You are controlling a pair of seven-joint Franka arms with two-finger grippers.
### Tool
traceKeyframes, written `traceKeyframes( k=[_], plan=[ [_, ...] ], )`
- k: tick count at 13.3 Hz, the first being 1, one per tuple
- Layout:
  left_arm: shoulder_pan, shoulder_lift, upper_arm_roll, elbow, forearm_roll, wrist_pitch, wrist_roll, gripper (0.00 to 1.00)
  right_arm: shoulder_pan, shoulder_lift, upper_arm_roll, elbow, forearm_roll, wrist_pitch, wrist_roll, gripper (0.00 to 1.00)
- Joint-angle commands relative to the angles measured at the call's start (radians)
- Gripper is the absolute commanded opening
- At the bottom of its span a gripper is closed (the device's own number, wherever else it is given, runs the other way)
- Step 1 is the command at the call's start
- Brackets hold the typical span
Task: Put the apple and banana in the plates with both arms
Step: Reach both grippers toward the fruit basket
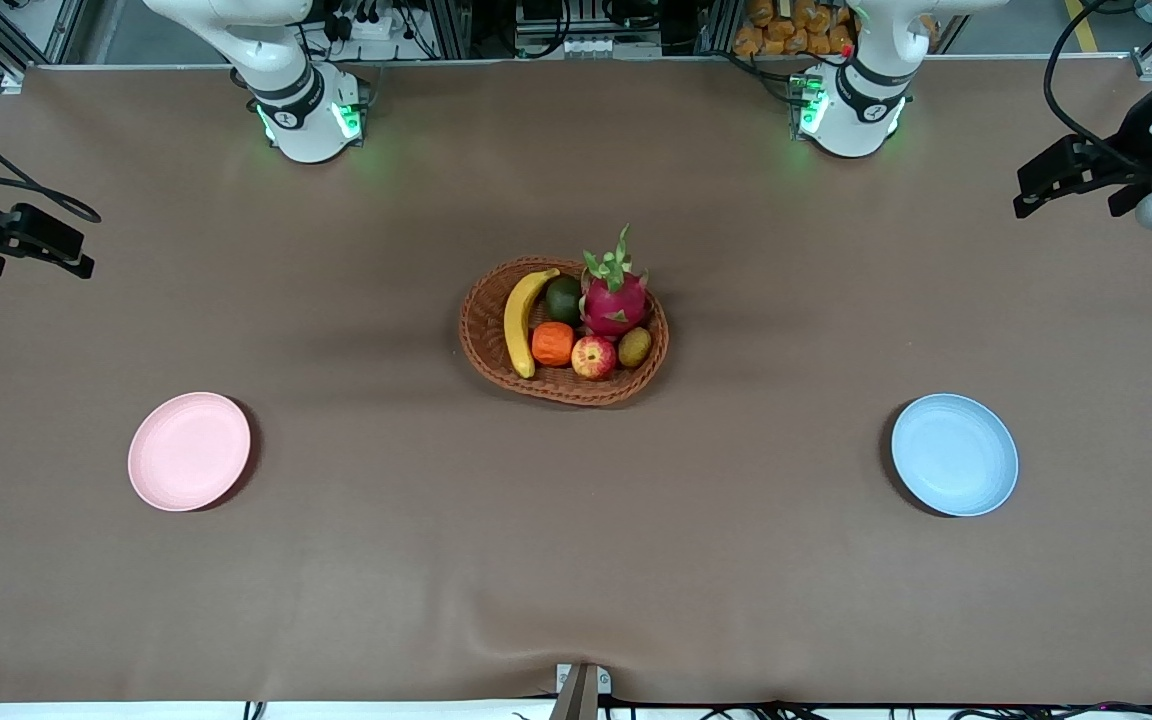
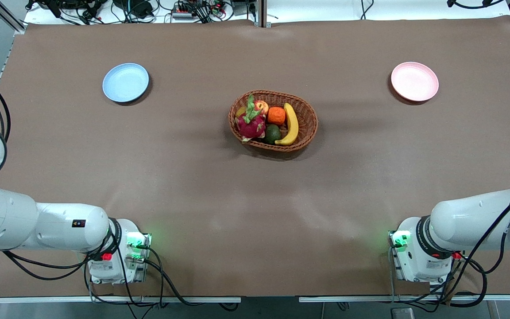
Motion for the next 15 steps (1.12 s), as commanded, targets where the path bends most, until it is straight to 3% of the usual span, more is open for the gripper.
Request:
traceKeyframes(
  k=[1,7,11,15],
  plan=[
    [0.004,-0.016,0.000,0.006,0.021,-0.017,-0.009,1.00,-0.016,-0.028,0.020,-0.031,-0.019,0.010,-0.007,1.00],
    [-0.015,0.037,-0.007,0.032,0.020,-0.016,-0.029,1.00,-0.015,-0.028,0.020,-0.031,-0.019,0.007,-0.007,1.00],
    [-0.103,0.201,-0.069,0.039,0.009,0.088,-0.041,1.00,-0.013,-0.026,0.020,-0.031,-0.019,0.001,-0.007,1.00],
    [-0.289,0.391,-0.076,0.066,0.006,0.258,-0.330,1.00,0.013,-0.022,0.026,-0.049,-0.003,-0.027,-0.004,1.00]
  ],
)
